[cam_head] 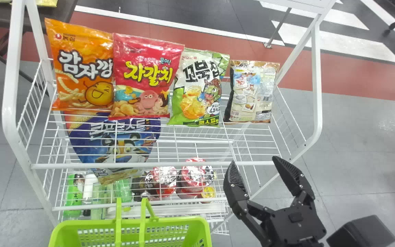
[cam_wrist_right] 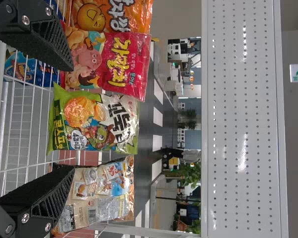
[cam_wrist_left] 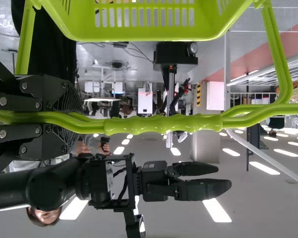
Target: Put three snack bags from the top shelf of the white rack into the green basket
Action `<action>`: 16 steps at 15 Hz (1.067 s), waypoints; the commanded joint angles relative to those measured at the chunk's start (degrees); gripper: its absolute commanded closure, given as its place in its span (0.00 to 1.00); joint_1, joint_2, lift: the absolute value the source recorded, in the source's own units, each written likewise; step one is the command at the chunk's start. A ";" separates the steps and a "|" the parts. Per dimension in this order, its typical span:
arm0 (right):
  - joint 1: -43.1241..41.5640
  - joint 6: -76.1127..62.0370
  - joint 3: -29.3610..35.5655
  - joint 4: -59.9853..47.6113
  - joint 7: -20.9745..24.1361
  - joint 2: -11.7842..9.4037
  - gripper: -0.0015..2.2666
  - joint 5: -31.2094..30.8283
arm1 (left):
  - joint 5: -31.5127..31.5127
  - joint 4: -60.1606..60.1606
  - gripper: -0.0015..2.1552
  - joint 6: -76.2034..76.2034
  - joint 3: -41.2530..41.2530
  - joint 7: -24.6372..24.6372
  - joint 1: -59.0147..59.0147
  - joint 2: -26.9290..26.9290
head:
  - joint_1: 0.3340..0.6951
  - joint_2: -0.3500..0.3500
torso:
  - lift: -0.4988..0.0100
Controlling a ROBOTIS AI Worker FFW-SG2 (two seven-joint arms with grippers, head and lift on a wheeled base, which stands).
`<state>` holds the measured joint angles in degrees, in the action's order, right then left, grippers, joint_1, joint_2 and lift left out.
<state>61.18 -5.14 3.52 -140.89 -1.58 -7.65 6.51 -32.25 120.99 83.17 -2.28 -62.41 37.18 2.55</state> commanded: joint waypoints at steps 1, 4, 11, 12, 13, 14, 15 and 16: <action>0.00 0.00 0.00 0.00 0.00 0.00 0.05 0.35 | -0.09 0.04 1.00 -0.06 -0.09 0.00 0.09 0.00 | 1.00 0.00 | 0.98; 0.00 0.00 0.00 0.00 0.00 0.09 0.05 0.35 | -0.09 0.04 1.00 -0.06 -0.09 -0.08 0.18 0.00 | 1.00 0.00 | 0.98; -0.71 0.18 -0.09 0.53 -0.44 0.00 0.05 1.05 | -0.18 0.04 1.00 -0.24 -0.27 -0.35 0.44 -0.09 | 1.00 0.00 | 0.98; -1.41 0.53 -0.09 0.79 -0.53 0.00 0.05 1.14 | -0.18 0.04 1.00 -0.24 -0.27 -0.35 0.44 -0.09 | 1.00 0.00 | 0.98; -3.08 1.41 -0.18 1.58 -0.53 0.00 0.05 1.14 | -0.18 0.13 1.00 -0.24 -0.18 -0.35 0.44 -0.09 | 1.00 0.00 | 0.98; -6.16 3.69 -0.18 3.08 -1.49 0.09 0.05 1.49 | -0.09 0.21 1.00 -0.24 0.08 -0.35 0.44 -0.09 | 1.00 0.00 | 0.98; -9.67 7.73 -0.27 4.48 -2.11 0.00 0.05 1.93 | 0.00 0.30 1.00 -0.24 0.34 -0.17 0.35 0.00 | 1.00 0.00 | 0.98; -14.07 10.90 -0.44 6.33 -2.20 0.00 0.05 1.93 | 0.17 0.48 1.00 -0.24 0.43 0.09 0.35 0.00 | 1.00 0.00 | 0.98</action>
<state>52.85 0.96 3.26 -136.99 -3.64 -7.62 8.23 -32.25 121.26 82.94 -2.06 -62.45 37.59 2.49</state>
